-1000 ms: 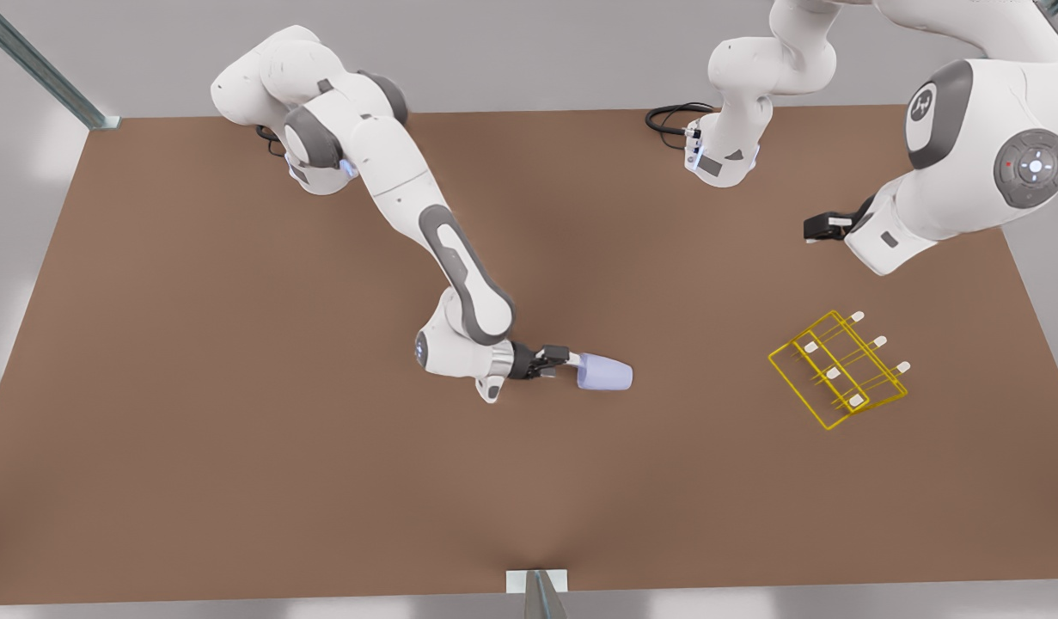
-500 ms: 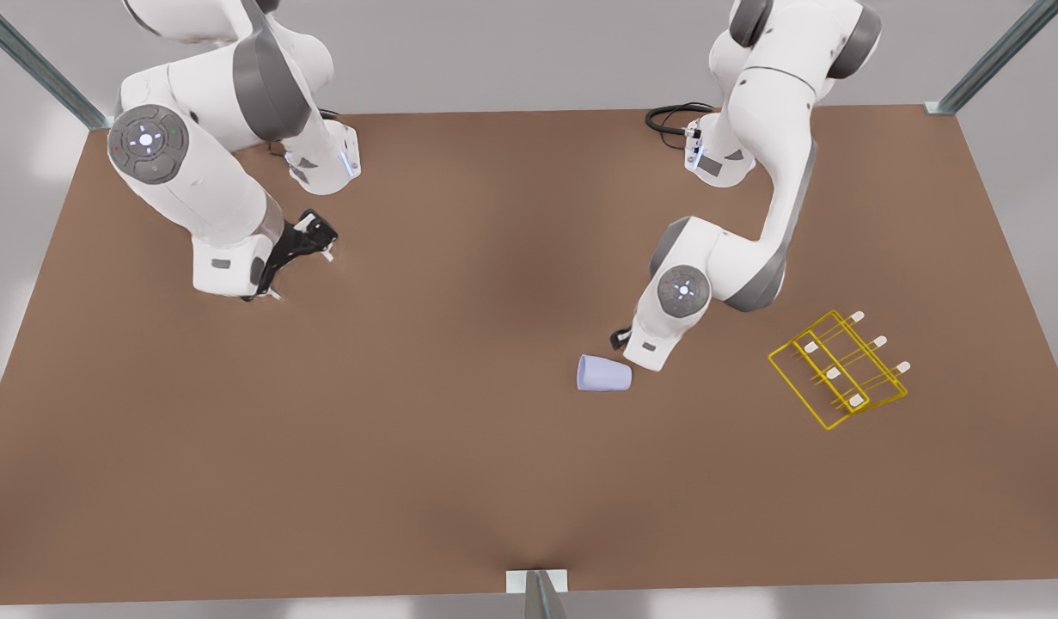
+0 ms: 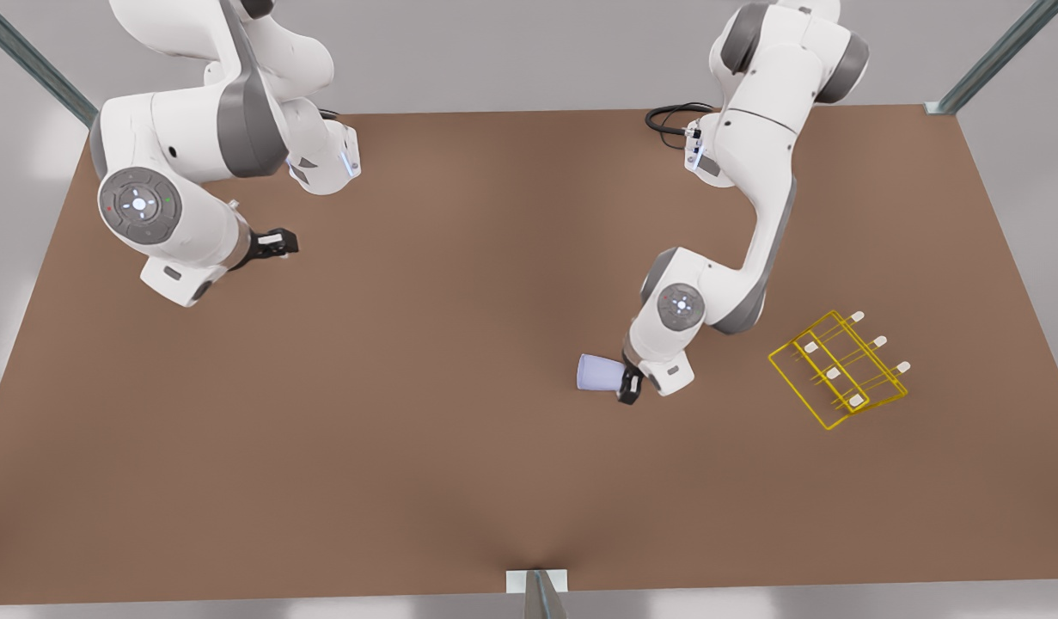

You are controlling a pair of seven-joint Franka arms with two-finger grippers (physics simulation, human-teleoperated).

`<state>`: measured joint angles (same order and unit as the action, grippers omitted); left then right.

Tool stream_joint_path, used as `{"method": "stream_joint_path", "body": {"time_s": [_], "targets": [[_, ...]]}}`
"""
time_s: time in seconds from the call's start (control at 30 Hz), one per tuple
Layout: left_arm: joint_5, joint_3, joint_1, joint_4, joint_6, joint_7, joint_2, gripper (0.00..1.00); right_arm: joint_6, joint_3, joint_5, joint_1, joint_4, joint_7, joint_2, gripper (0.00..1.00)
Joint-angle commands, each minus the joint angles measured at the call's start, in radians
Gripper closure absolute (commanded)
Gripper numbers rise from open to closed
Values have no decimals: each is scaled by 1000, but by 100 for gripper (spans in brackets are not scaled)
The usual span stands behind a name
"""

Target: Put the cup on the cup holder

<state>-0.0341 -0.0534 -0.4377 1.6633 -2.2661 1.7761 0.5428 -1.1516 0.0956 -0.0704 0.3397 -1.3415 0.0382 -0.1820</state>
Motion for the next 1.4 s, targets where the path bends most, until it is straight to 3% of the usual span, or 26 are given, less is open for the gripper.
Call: {"method": "stream_joint_path", "body": {"time_s": [0.0, 0.27, 1.37], "targets": [[-6, 0, -1, -1, -41, 629, 9, 0, 16, 1, -2, 1, 1, 290, 1, 0], [-7, -17, -6, 30, -39, 85, 51, 0, 16, 0, 23, -11, 18, 278, -4, 0], [-10, -54, -7, 30, -190, 85, 178, 0, 16, 0, 31, -2, 16, 269, -8, 0]]}}
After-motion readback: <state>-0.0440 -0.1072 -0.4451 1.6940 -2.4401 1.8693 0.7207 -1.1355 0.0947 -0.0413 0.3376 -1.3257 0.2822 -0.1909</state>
